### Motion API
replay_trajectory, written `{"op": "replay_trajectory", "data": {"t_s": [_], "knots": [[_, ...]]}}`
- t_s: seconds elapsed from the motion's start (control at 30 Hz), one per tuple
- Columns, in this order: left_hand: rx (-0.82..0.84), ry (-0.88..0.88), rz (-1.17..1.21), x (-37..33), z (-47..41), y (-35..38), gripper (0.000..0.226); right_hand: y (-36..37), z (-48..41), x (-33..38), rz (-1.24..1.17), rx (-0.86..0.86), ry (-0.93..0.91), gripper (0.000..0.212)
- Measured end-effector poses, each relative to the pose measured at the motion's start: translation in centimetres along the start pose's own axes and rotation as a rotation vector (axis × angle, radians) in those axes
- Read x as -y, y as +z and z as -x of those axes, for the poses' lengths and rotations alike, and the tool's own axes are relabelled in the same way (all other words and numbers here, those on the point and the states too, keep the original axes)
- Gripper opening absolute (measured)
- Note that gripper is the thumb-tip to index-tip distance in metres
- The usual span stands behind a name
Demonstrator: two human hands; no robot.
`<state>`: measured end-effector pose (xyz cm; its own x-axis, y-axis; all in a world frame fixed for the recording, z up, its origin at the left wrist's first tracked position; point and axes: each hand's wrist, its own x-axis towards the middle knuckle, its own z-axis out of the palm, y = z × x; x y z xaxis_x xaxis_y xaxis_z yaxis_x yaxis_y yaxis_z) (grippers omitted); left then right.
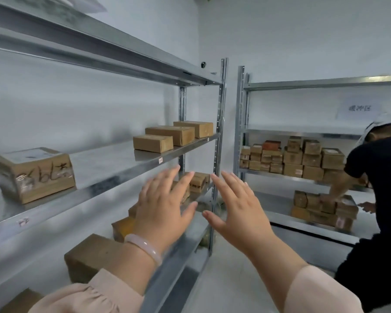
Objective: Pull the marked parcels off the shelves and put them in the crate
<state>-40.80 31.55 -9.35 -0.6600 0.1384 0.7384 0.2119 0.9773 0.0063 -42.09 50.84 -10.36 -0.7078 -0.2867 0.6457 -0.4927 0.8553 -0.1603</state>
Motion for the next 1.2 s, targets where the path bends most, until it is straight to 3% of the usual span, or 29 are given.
{"op": "replay_trajectory", "data": {"t_s": [0.47,0.8,0.93,1.2], "knots": [[0.011,-0.297,-0.081,0.8,-11.0,12.0,0.064,9.3,-15.8,-12.8,-0.204,0.054,-0.205,0.080],[-0.059,-0.410,-0.159,9.1,-18.3,19.0,0.061,20.6,-27.0,-12.8,-0.313,0.117,-0.315,0.075],[-0.128,-0.435,-0.153,12.5,-22.1,20.4,0.057,22.8,-33.2,-12.3,-0.447,0.093,-0.245,0.071],[0.049,-0.679,-0.043,17.9,-28.6,23.7,0.060,27.2,-42.8,-10.6,-0.680,0.206,-0.239,0.062]]}}
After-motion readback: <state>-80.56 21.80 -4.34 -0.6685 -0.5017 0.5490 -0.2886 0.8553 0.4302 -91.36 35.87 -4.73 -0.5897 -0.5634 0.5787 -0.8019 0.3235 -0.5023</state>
